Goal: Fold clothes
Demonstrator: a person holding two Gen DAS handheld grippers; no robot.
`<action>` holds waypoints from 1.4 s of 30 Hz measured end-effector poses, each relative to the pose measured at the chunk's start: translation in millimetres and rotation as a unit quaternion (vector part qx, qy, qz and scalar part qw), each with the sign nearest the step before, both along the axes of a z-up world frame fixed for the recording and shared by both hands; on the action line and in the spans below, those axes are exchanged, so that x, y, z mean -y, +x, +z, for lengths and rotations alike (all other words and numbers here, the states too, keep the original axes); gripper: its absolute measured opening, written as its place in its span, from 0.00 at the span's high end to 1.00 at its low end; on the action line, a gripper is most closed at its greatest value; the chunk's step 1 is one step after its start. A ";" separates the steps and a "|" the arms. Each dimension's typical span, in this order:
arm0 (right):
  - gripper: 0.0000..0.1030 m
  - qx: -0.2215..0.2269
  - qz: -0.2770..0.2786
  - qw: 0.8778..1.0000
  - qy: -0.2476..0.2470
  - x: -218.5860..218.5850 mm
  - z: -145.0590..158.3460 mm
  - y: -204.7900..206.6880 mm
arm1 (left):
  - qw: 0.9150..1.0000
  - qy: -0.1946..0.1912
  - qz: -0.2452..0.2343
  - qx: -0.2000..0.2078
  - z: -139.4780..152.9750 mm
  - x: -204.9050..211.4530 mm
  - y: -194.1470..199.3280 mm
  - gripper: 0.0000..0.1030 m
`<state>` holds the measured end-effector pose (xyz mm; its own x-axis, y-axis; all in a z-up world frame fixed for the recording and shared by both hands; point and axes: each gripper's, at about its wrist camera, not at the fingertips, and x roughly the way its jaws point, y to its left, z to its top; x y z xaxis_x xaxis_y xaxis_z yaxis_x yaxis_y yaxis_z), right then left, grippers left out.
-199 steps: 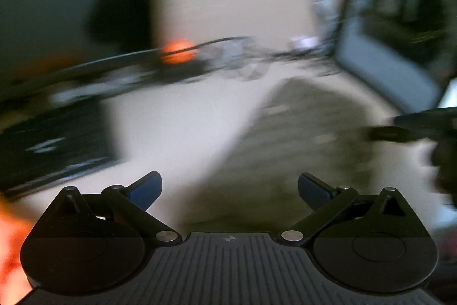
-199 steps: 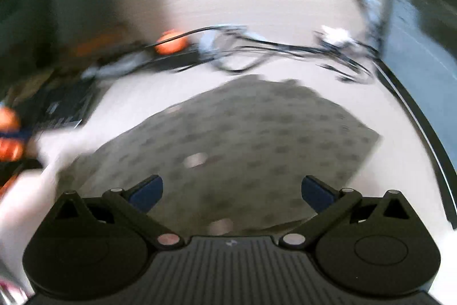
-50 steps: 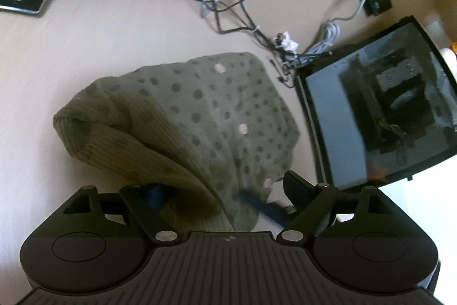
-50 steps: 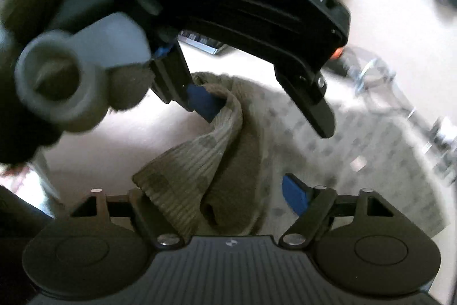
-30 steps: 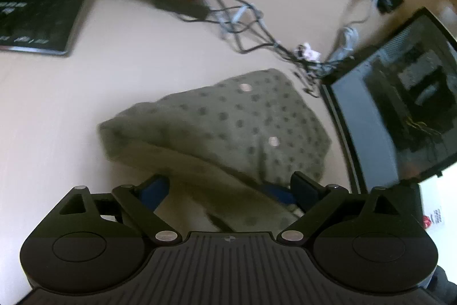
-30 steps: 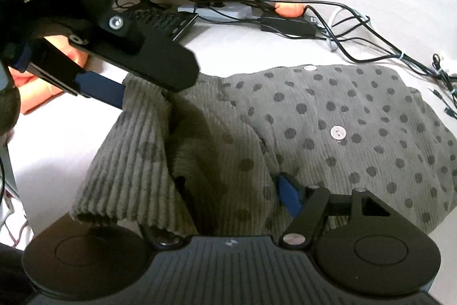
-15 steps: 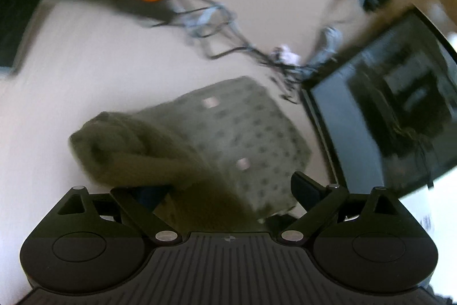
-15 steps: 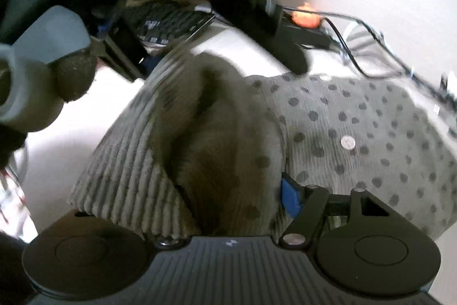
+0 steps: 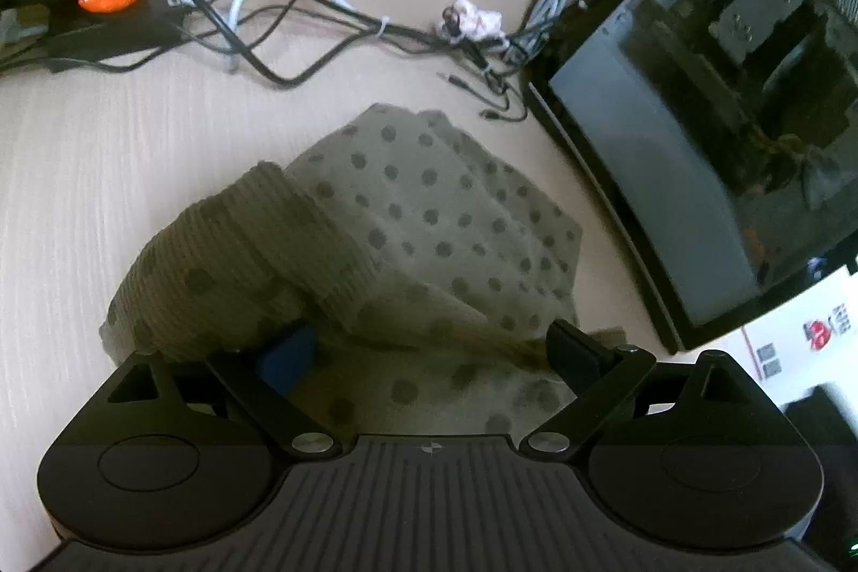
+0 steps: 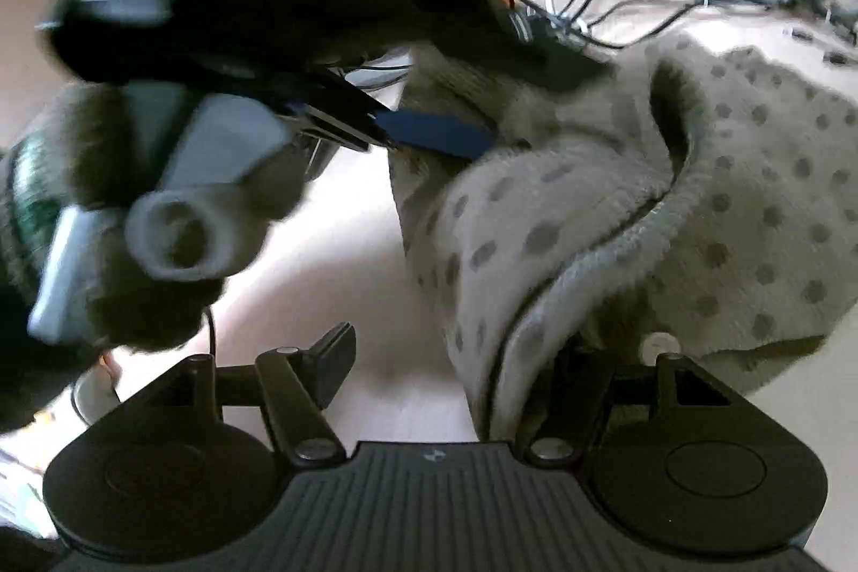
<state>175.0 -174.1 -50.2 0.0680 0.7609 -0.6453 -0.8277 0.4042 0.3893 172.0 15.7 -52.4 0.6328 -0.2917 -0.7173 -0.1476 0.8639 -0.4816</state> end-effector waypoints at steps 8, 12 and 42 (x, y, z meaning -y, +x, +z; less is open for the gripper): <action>0.02 0.131 -0.099 0.986 -0.002 46.1 47.1 13.8 | 0.998 -0.057 0.020 0.019 -4.4 -15.5 -13.7 0.07; 0.02 0.204 -0.108 0.972 -0.039 2.3 40.1 23.2 | 0.997 -0.065 0.033 0.024 1.6 -20.5 -19.2 0.07; 0.00 0.230 -0.052 0.971 -0.036 -1.3 51.7 16.4 | 0.937 0.348 0.020 -0.017 10.9 -5.6 29.6 0.05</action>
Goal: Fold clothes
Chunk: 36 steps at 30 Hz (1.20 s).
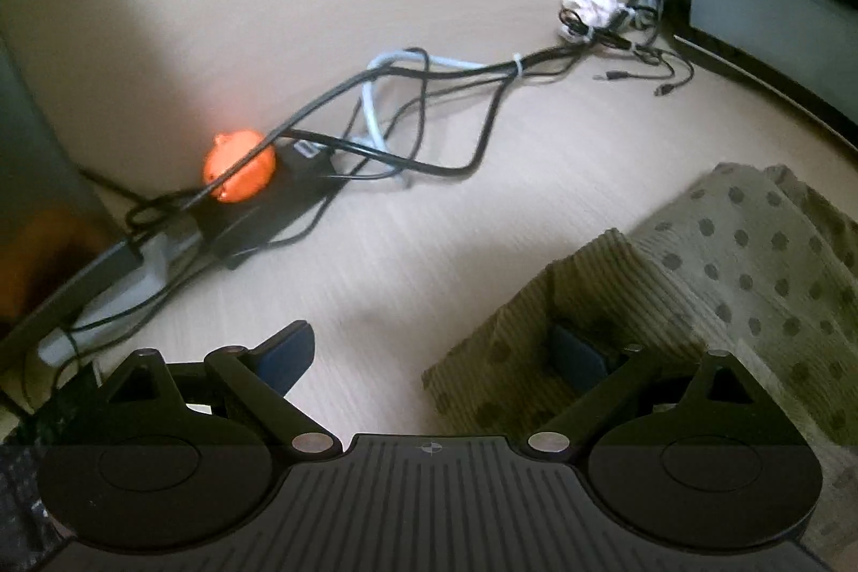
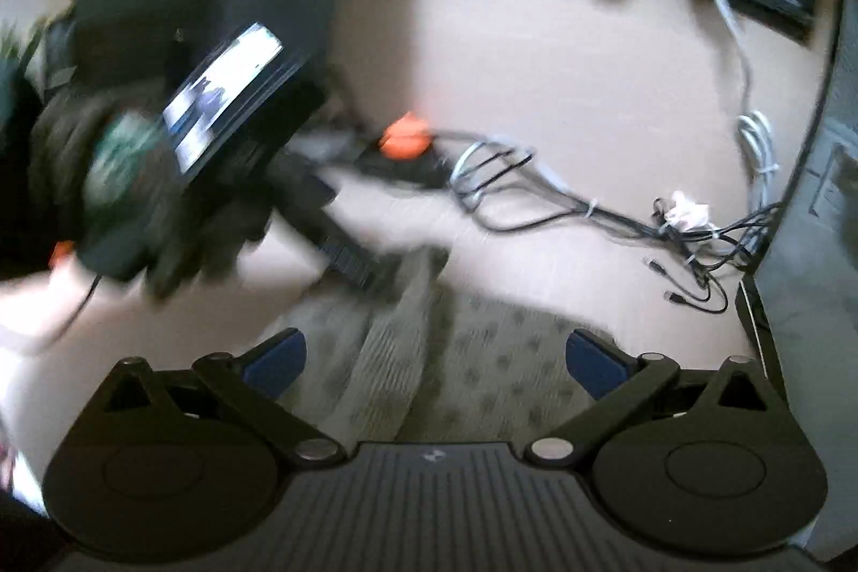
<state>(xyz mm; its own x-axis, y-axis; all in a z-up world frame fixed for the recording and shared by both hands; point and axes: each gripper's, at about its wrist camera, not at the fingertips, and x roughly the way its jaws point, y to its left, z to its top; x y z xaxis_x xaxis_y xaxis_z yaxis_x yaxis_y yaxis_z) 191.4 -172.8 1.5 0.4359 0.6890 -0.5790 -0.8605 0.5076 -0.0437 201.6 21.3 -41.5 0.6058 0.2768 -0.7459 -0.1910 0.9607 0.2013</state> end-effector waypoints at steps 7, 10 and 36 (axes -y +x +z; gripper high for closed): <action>0.00 -0.027 -0.012 0.997 -0.078 -32.9 -64.2 4.3 | 0.975 -0.203 0.082 0.038 11.7 -18.6 -71.3 0.05; 0.00 -0.063 -0.004 0.995 -0.078 -33.7 -64.0 12.2 | 0.967 -0.234 0.096 0.030 -8.6 -5.1 -88.4 0.05; 0.00 0.057 -0.069 0.994 -0.056 -83.7 -4.3 51.9 | 0.995 -0.098 0.028 -0.005 -23.4 51.7 -90.5 0.04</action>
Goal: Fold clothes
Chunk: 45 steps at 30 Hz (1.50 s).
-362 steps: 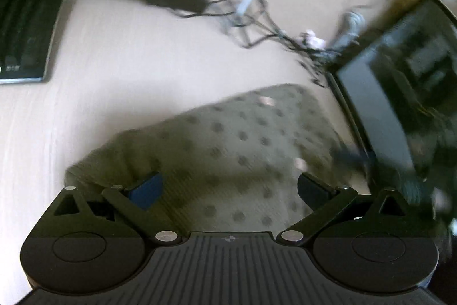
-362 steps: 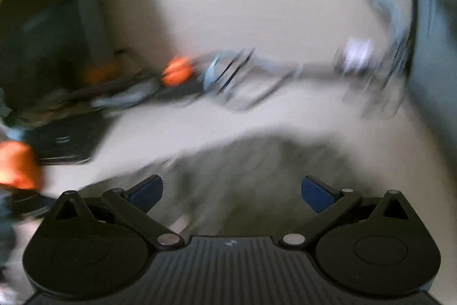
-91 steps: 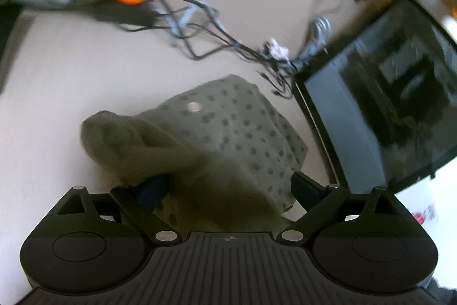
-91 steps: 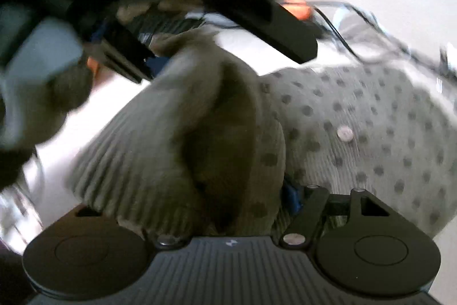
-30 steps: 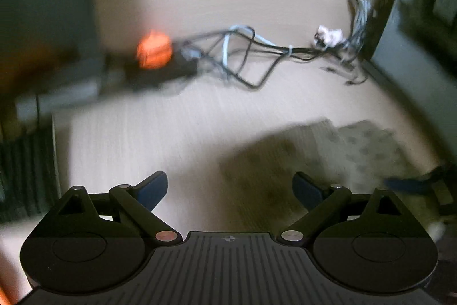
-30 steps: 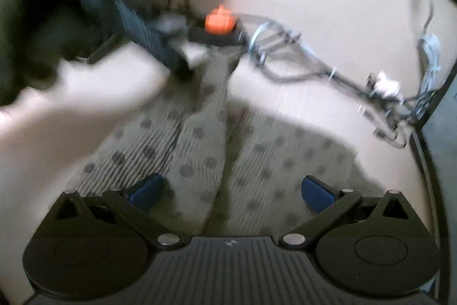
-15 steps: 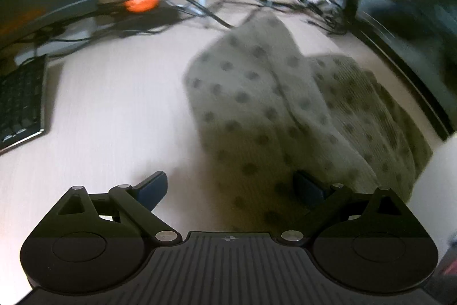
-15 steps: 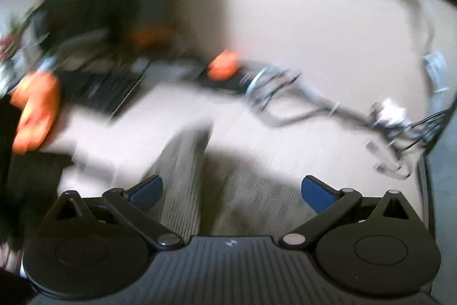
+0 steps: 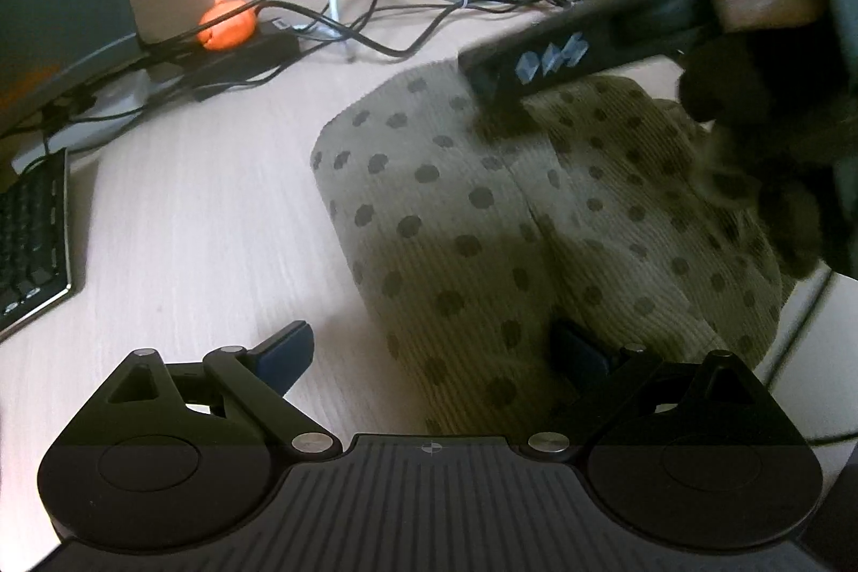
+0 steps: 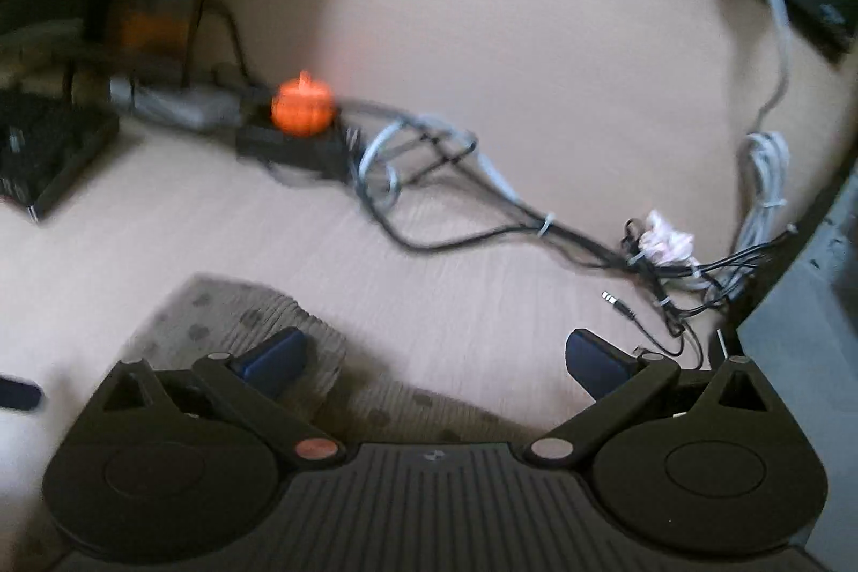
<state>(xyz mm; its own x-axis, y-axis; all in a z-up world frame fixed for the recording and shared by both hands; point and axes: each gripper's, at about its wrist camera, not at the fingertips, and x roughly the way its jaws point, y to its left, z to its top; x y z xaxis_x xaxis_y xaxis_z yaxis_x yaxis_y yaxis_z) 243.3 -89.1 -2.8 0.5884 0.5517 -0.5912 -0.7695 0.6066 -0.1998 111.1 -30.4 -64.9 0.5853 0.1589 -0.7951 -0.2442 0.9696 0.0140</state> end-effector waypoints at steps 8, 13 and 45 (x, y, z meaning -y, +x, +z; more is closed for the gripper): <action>0.00 -0.041 -0.044 0.997 -0.056 12.4 -44.3 9.2 | 0.985 -0.169 0.014 0.023 4.5 -39.1 -4.9 0.05; 0.00 -0.063 -0.034 0.997 -0.033 29.1 -40.9 12.3 | 0.986 -0.159 0.053 0.019 -0.7 -49.5 14.1 0.05; 0.06 -0.160 -0.027 0.985 0.053 72.3 -6.5 21.6 | 0.963 -0.261 0.050 0.055 -13.6 -66.1 23.1 0.04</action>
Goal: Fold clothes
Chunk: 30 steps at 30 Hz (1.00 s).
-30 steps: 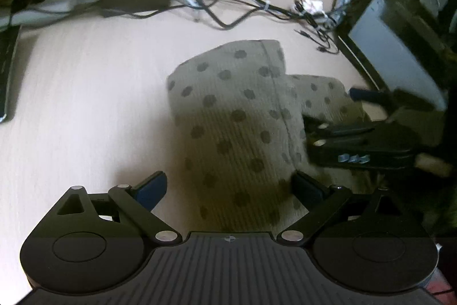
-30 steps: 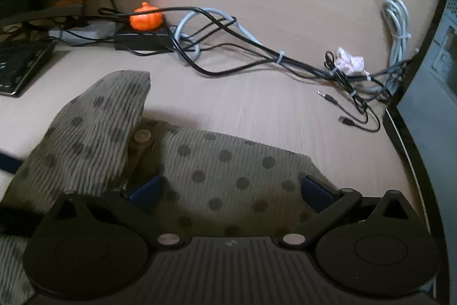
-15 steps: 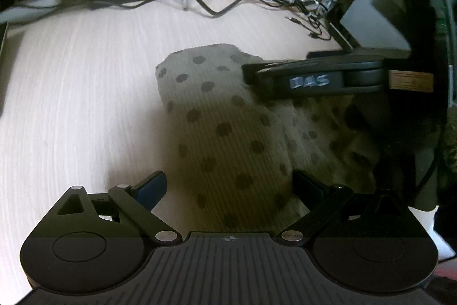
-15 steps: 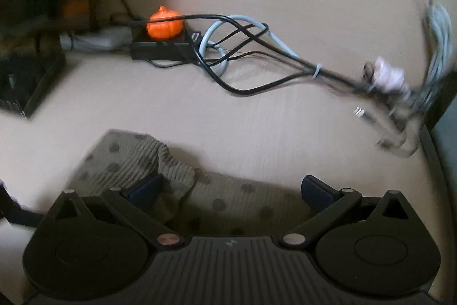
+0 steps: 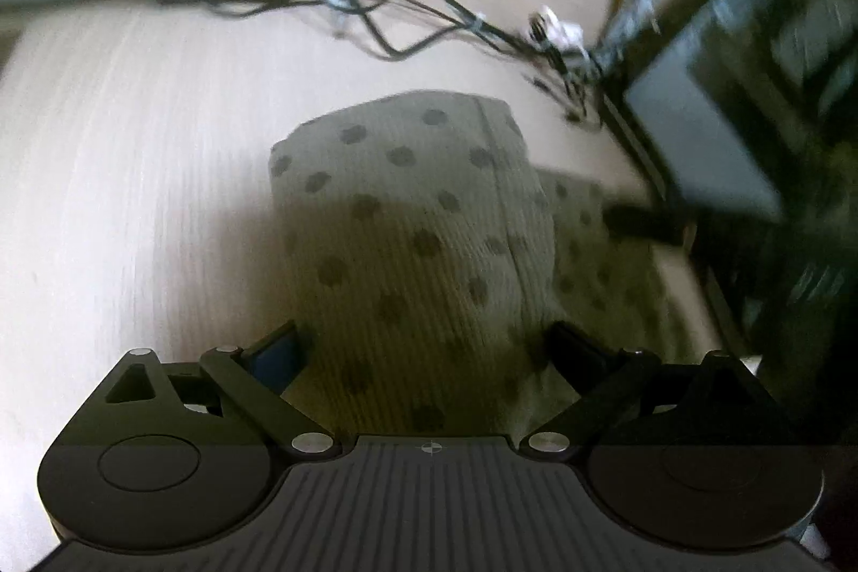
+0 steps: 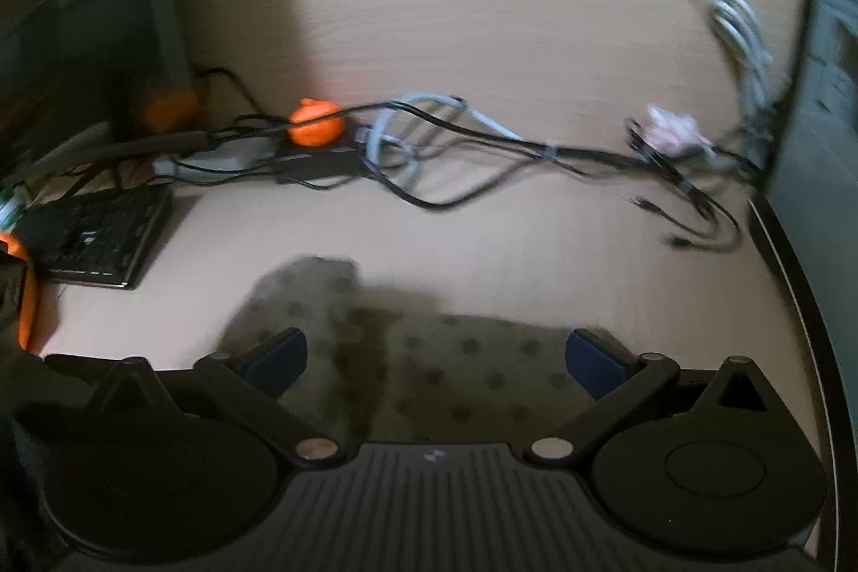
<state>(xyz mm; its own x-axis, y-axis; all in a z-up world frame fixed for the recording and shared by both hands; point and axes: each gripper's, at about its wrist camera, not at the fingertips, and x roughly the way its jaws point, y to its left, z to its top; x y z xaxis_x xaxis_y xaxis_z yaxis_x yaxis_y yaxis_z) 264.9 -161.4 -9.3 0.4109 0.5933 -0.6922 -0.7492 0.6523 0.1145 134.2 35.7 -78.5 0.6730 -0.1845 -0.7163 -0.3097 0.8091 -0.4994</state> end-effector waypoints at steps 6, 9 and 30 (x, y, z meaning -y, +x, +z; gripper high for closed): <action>0.18 -0.051 -0.030 0.997 -0.052 21.1 -46.0 11.4 | 0.999 0.041 0.008 -0.010 3.3 5.1 11.3 0.20; 0.17 -0.070 -0.031 0.996 -0.036 26.0 -50.0 13.1 | 0.996 0.092 -0.002 -0.008 10.9 16.7 14.6 0.28; 0.18 -0.272 0.075 0.953 0.111 -46.4 -31.1 44.5 | 0.985 0.158 -0.072 -0.003 21.6 36.1 24.4 0.20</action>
